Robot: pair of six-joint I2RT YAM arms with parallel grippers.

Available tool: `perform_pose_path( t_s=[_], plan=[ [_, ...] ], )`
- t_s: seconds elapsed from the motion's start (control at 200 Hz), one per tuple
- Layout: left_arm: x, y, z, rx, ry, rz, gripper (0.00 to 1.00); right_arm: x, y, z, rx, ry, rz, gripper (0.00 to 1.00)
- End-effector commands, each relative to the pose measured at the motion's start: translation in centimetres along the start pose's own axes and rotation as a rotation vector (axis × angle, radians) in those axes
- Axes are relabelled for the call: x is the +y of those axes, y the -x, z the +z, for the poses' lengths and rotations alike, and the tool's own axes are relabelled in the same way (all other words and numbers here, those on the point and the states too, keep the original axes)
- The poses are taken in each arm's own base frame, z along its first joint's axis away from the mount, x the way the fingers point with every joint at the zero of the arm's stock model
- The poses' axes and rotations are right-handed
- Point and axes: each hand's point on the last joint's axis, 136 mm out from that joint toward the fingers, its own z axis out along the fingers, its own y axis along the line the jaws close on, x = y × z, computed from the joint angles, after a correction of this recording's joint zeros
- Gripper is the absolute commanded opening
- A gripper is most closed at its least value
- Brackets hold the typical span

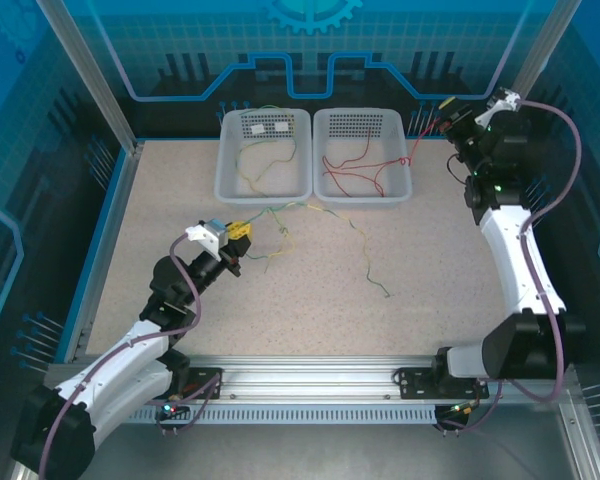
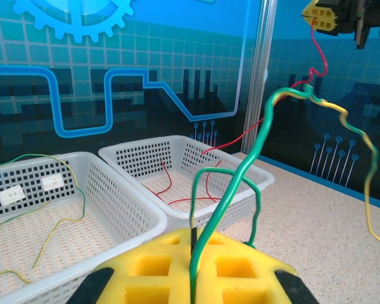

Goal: Untangle the cables

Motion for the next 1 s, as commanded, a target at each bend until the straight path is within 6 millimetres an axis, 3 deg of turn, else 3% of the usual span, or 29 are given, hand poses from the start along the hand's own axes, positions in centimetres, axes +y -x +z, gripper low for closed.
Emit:
perform_pose_path(
  t_s=[0.0, 0.135, 0.24, 0.315, 0.485, 0.605, 0.73, 0.85, 0.996],
  plan=[
    [-0.7, 0.1, -0.2, -0.009, -0.029, -0.035, 0.0, 1.8, 1.4, 1.8, -0.075, 0.017, -0.012, 0.0],
    [-0.8, -0.1, -0.1, -0.005, -0.032, -0.039, 0.0, 0.0, 1.0, 5.8, -0.081, -0.029, -0.043, 0.0],
    [-0.9, 0.1, 0.0, 0.0, -0.034, -0.041, 0.0, -1.4, -0.4, 9.5, -0.021, -0.05, -0.032, 0.0],
    [-0.8, 0.0, 0.0, 0.003, -0.027, -0.036, 0.0, -2.4, -2.7, 12.5, 0.05, -0.066, -0.052, 0.0],
    [-0.7, -0.2, 0.2, 0.009, -0.023, -0.04, 0.0, -4.9, -8.3, 17.2, 0.152, -0.105, -0.146, 0.0],
    [-0.8, -0.3, 0.2, 0.011, -0.023, -0.039, 0.0, -7.1, -12.0, 19.4, 0.193, -0.15, -0.26, 0.0],
    [-0.7, -0.5, 0.1, 0.016, -0.018, -0.035, 0.0, -9.6, -15.6, 20.4, 0.294, -0.212, -0.355, 0.0],
    [-0.6, -0.8, 0.1, 0.027, -0.012, -0.032, 0.0, -10.6, -18.0, 20.2, 0.374, -0.244, -0.445, 0.34],
    [-0.4, -1.2, 0.4, 0.036, -0.006, -0.024, 0.0, -10.6, -19.5, 19.8, 0.421, -0.259, -0.554, 0.52]
  ],
)
